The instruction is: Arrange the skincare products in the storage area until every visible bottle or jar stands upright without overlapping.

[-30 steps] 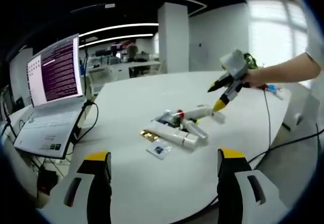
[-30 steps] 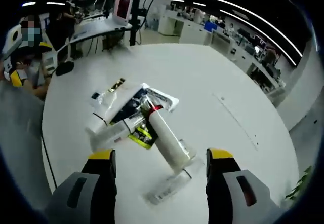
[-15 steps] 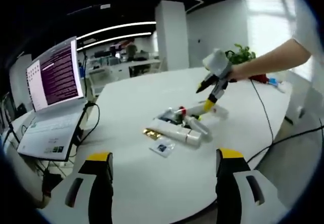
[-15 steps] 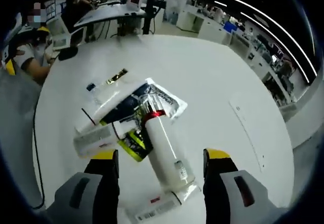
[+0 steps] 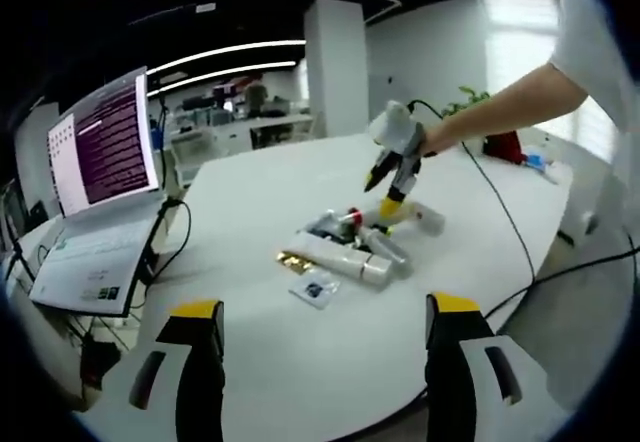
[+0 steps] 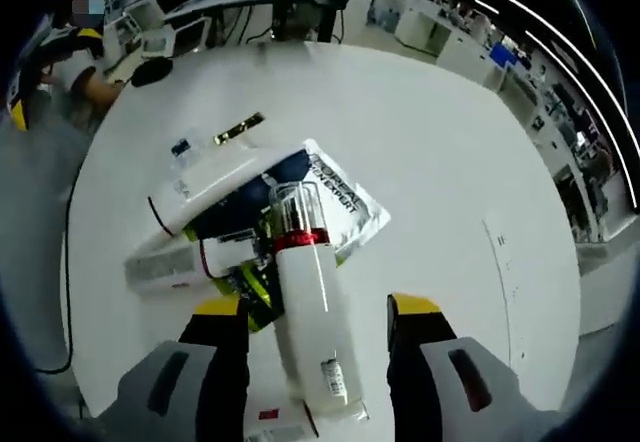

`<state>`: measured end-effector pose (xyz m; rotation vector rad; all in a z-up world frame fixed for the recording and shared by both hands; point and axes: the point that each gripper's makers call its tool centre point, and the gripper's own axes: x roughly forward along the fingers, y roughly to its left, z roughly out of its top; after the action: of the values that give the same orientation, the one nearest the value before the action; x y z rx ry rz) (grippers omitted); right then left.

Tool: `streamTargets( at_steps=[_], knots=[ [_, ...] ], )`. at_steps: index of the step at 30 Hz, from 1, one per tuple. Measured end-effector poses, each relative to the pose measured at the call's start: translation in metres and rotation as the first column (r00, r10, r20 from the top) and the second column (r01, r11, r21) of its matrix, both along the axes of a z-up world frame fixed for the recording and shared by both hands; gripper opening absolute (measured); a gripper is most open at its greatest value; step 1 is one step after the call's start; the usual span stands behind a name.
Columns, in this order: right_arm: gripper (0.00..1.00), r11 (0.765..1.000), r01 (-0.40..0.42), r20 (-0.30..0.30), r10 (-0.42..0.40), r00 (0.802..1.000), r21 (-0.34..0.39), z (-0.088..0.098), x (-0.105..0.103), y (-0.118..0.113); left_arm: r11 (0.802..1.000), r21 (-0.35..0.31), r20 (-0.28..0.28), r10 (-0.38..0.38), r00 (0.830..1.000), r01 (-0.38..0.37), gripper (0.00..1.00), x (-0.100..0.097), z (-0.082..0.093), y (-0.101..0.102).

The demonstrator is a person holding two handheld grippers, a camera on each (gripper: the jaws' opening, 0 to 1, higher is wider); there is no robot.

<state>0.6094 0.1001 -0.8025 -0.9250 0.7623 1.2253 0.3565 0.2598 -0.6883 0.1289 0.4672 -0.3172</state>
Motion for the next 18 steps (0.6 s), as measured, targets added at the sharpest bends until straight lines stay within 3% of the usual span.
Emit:
streamTargets(
  at_steps=[14,18],
  knots=[
    [0.42,0.997,-0.066,-0.056,0.063,0.996,-0.047,-0.025,0.003,0.009,0.999,-0.027,-0.003,0.029,1.000,-0.029,0.76,0.001,-0.003,0.010],
    [0.34,0.994,-0.096,-0.073,0.092,0.993,-0.055,-0.030,-0.001,0.009,0.999,-0.031,-0.005,0.032,0.999,-0.032,0.76,0.001,-0.004,0.009]
  ],
)
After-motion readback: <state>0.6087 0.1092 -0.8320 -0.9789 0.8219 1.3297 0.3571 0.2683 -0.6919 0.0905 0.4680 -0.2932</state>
